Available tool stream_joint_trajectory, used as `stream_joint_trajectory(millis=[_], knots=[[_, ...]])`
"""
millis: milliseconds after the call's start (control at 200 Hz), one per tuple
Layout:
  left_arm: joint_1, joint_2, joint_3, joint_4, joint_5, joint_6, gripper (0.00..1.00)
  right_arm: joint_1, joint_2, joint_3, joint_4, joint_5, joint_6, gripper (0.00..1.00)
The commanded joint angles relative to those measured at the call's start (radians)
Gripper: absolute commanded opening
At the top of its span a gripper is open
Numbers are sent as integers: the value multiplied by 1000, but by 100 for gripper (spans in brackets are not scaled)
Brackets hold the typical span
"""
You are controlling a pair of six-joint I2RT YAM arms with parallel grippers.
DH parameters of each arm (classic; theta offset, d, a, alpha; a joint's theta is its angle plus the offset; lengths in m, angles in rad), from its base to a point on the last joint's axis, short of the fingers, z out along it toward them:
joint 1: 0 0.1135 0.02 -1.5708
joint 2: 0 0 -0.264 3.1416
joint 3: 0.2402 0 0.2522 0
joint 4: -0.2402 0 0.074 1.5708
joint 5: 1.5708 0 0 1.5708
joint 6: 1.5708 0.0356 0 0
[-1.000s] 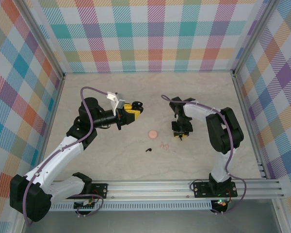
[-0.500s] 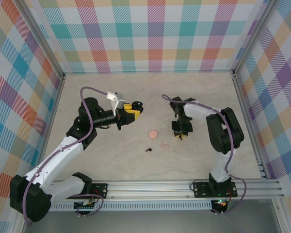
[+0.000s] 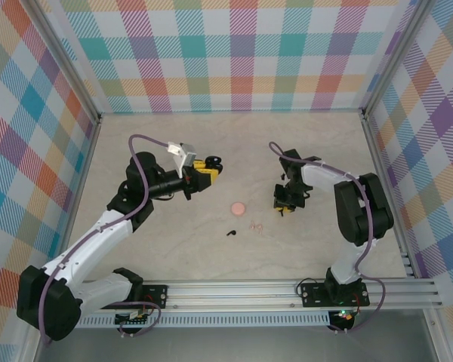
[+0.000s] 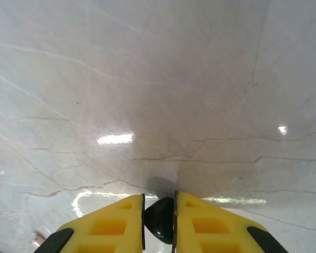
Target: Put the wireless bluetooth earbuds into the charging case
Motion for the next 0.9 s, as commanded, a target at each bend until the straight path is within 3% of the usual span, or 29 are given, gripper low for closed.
stream_joint_trajectory(millis=[0, 550, 895], knots=[[-20, 25, -20, 69, -44, -36, 18, -17, -54, -26, 82, -88, 30, 19], [-76, 181, -94, 266, -195, -152, 18, -56, -235, -83, 229, -306, 71, 18], [-94, 266, -102, 324, -185, -155, 18, -61, -340, -76, 265, -409, 85, 18]])
